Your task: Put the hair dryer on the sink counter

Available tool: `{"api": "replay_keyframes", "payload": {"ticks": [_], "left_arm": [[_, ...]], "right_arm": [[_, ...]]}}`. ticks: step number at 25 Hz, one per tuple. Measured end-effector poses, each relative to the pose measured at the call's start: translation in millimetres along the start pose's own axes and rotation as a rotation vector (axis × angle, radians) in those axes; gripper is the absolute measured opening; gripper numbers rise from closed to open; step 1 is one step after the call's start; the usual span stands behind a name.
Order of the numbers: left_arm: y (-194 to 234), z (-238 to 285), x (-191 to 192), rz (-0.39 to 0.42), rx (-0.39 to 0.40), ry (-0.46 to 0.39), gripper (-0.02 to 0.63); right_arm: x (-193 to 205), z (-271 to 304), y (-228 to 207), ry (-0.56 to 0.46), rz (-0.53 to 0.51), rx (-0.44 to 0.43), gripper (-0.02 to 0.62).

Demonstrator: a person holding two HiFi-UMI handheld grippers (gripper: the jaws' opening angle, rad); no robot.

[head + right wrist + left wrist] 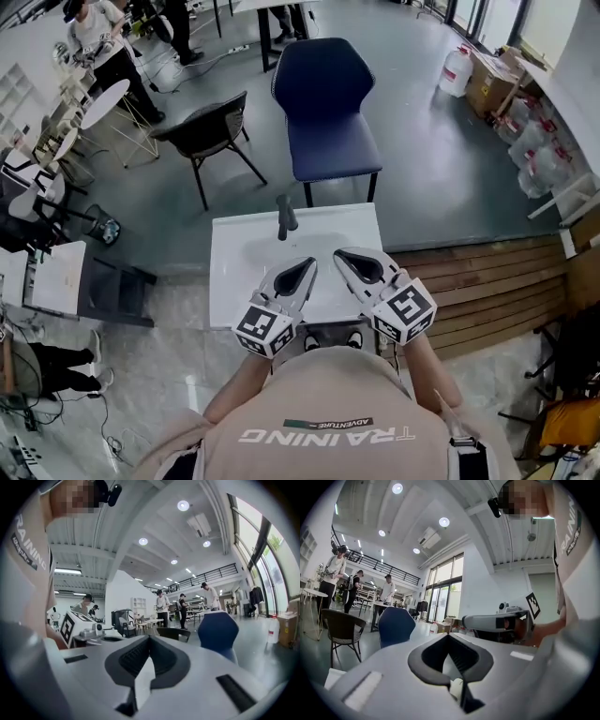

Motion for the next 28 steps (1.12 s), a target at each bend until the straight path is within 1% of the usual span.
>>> {"api": "replay_keyframes", "payload": {"ticks": [2,3,6,9,14,18,20,23,26,28], "left_arm": [[1.0,0.3,-5.9,0.018,0.0,-0.002,0.005],[2.3,0.6,-8.3,0.027,-0.003,-0.003,0.005],[7.3,0.7,-14.9,0.047,-0.02,-0.009,0.005],[12.1,4.1,-24.2,0.079,-0.033,-0.016,0.005],[15.8,12.7,-34.8,0.117,-0.045,-0.033,0.005],[15.9,15.6,-39.2,0.137,-0.037,-0.046,0.005],[16.1,15.8,-41.4,0.148,-0.035,-0.042,0.005],[21.4,18.5,-45.0,0.172,-0.059,-0.018,0.005],[27.8,19.4,-49.2,0.182,-0.082,0.002,0.005],[28.5,19.2,-53.1,0.185,-0.087,-0.008,0.005]], "right_arm": [[-18.7,4.7,7.6,-0.054,0.008,-0.046,0.007],[-25.9,6.7,9.2,-0.073,-0.013,-0.052,0.008],[-30.4,10.5,5.1,-0.079,-0.112,-0.016,0.007],[-25.2,9.9,-3.2,-0.073,-0.159,0.029,0.006],[-16.2,3.4,-14.0,-0.033,-0.153,0.052,0.006],[-18.1,4.2,-23.6,-0.035,-0.158,0.067,0.006],[-21.5,5.8,-26.8,-0.038,-0.167,0.075,0.006],[-25.8,7.3,-34.3,-0.04,-0.168,0.088,0.006],[-26.8,9.9,-40.2,-0.031,-0.163,0.129,0.006],[-30.1,13.0,-40.5,-0.03,-0.18,0.152,0.006]]}}
Point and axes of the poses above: the fingertips, and each gripper's own axes: z forward along the fingers, y to its left, x out of its underside, the point moved 4 cm from there along -z, backward along the fingers, and after that the axes turned 12 degrees about -y, right-handed, at the moved point
